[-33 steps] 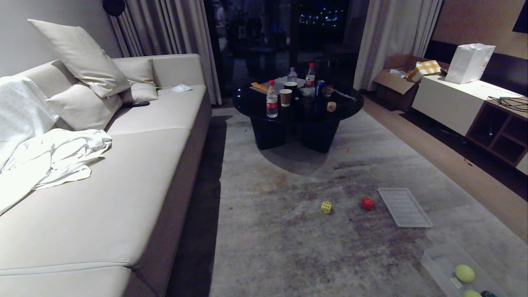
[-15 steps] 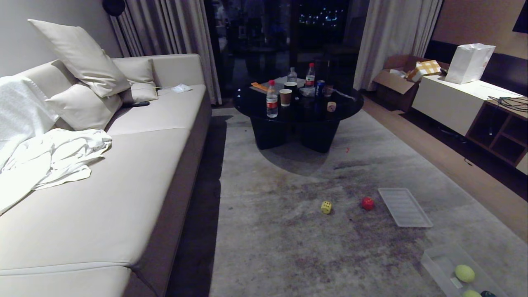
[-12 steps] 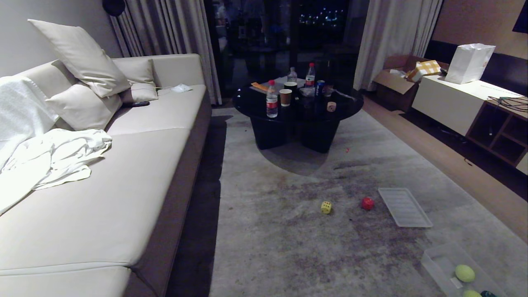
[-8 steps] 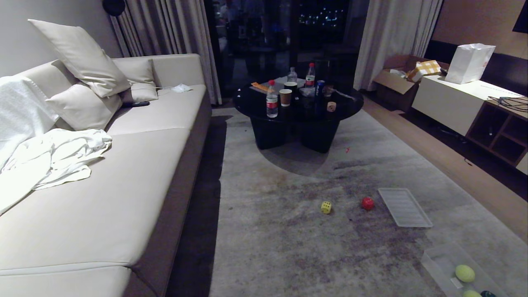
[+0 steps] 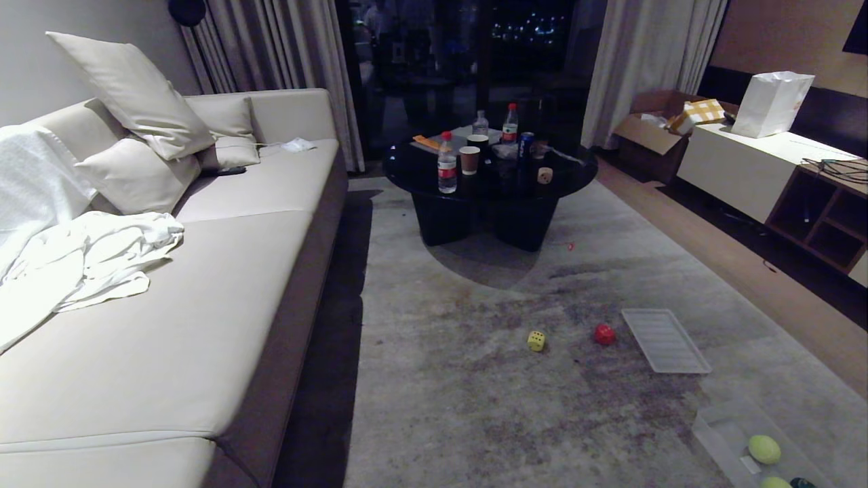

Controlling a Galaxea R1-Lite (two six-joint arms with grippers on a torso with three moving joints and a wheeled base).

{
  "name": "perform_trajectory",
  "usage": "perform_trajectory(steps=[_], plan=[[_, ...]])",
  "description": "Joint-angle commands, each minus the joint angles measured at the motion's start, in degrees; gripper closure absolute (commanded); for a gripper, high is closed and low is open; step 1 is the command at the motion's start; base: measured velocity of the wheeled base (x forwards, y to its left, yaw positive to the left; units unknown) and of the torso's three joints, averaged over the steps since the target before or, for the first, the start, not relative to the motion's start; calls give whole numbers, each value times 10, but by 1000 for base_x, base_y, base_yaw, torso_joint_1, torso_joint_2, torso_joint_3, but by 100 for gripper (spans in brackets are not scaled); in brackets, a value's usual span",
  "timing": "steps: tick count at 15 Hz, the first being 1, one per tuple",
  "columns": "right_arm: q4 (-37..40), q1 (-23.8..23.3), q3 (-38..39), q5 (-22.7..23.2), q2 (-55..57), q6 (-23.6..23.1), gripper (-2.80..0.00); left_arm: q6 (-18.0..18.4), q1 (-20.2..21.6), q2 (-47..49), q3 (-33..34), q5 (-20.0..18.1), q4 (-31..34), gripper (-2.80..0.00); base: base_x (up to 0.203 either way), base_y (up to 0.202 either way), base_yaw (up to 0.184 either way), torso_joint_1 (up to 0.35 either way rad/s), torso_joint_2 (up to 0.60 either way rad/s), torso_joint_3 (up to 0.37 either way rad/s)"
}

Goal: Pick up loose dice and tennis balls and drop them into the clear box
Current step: Find toys out of the box

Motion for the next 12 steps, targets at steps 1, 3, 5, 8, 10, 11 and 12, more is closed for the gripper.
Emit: perform_trajectory(steps=[1,3,5,8,10,11,12], plan=[[0,1,0,0,1,-1,0,0,0,1,1,0,0,0,0,0,0,0,0,0],[0,0,0,0,1,-1,0,0,0,1,1,0,0,0,0,0,0,0,0,0],[0,0,0,0,1,0,0,1,0,1,1,-1,0,0,0,0,0,0,0,0],[0,0,0,0,1,1,0,7,0,1,1,-3,-1,0,0,0,0,0,0,0],[0,0,0,1,1,-1,0,24,0,1,1,-7,-1,0,0,0,0,0,0,0],[0,1,0,1,1,-1,0,29,0,1,1,-10,-2,0,0,0,0,0,0,0],[0,0,0,1,1,-1,0,27,0,1,1,-8,-1,0,0,0,0,0,0,0]])
